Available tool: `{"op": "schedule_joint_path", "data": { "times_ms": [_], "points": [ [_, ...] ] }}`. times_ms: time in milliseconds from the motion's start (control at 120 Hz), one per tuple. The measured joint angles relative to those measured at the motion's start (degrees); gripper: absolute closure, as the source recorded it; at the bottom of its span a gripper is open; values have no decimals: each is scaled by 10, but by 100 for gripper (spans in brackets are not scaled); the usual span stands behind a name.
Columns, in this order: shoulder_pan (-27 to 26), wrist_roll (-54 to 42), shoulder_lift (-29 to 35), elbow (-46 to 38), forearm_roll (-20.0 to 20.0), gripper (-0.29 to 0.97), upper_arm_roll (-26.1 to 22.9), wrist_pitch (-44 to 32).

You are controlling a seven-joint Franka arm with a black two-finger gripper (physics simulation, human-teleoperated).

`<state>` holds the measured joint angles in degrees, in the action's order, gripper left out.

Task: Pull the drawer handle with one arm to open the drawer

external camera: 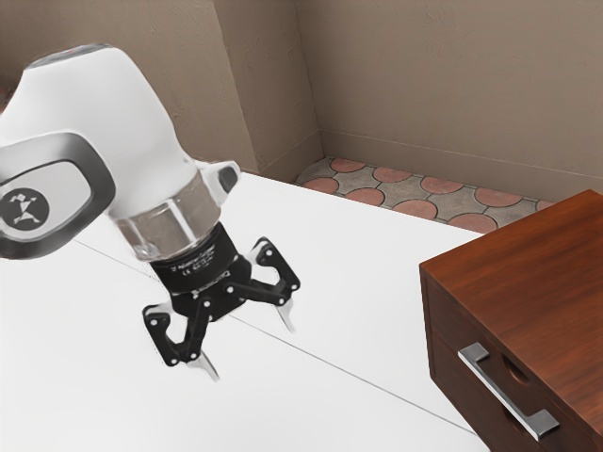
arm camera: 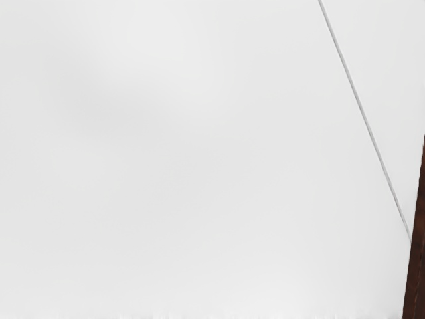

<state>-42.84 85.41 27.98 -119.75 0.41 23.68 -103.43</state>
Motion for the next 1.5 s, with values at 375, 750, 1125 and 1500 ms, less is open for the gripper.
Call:
{"op": "schedule_joint_path", "data": {
  "times_ms": [375, 750, 1125, 1500],
  "points": [
    [-40, 41, -49, -27, -7, 0, -56, -154],
    [-43, 50, -107, -7, -21, 0, -59, -206],
    [-70, 57, -141, 0, -27, 0, -63, -244],
    [-60, 58, -200, 46, -29, 0, -63, -268]
  ]
}}
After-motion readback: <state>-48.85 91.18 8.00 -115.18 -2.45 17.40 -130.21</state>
